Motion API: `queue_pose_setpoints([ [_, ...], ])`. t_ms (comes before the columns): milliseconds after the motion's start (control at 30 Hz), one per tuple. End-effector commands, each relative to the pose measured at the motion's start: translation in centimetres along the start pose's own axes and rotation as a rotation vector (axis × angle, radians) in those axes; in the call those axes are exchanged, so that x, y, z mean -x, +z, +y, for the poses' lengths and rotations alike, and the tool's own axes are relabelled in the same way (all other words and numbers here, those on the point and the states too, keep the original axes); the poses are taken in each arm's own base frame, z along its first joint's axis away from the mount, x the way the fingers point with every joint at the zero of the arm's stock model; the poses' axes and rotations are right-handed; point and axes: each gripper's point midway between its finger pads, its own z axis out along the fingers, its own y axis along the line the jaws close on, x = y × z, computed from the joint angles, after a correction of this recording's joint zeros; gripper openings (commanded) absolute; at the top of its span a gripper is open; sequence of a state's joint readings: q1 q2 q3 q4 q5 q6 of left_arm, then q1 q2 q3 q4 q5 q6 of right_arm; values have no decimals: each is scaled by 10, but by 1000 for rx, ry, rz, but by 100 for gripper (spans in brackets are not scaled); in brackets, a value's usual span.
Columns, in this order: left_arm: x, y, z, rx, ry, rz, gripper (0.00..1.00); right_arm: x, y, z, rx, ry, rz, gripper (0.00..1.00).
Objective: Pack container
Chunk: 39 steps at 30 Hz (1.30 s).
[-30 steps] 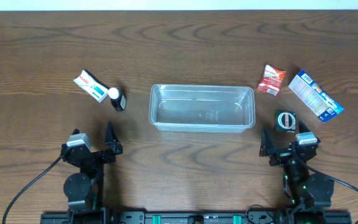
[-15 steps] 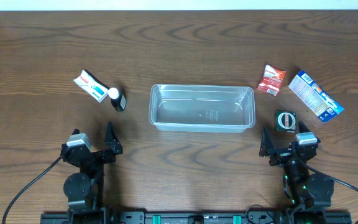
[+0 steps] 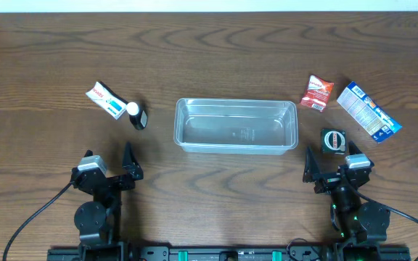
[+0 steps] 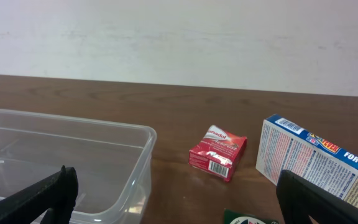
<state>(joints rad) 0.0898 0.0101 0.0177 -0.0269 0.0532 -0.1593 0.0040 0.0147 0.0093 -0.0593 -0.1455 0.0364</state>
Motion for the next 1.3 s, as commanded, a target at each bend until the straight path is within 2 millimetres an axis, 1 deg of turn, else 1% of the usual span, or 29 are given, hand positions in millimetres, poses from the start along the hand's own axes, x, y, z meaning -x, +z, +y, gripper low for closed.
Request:
queue_pose_setpoints([
  [0,-15,1,5,20,9,46,98,0,0,-1,-4,-15,-4,99],
  [300,-15,1,5,20,9,46,98,0,0,-5,-25,-16,-5,99],
  [400,-15,1,5,20,9,46,98,6,-1,-13,-76,-18,-31,99],
  [500,-15,1,5,20,9,46,98,13,-2,-17,-98,-21,-59,99],
  [767,-15,1,5,20,9,46,98,21,-2,-9,-54,-25,-80,99],
  [867,-15,1,5,20,9,46,98,27,-3,-9,-55,-25,-83,99],
  [967,-15,1,5,20,9,46,98,42,-6,-10,-70,-38,-70,99],
  [1100,-15,1,5,20,9,46,98,81,-7,-12,-90,-114,-35,99],
  [1133,-15,1,5,20,9,46,98,94,-5,-14,-98,-125,-12,99],
  [1200,-15,1,5,20,9,46,98,110,2,-18,-118,-145,51,99],
  [1267,-15,1,5,20,9,46,98,125,15,-29,-159,-142,157,99],
])
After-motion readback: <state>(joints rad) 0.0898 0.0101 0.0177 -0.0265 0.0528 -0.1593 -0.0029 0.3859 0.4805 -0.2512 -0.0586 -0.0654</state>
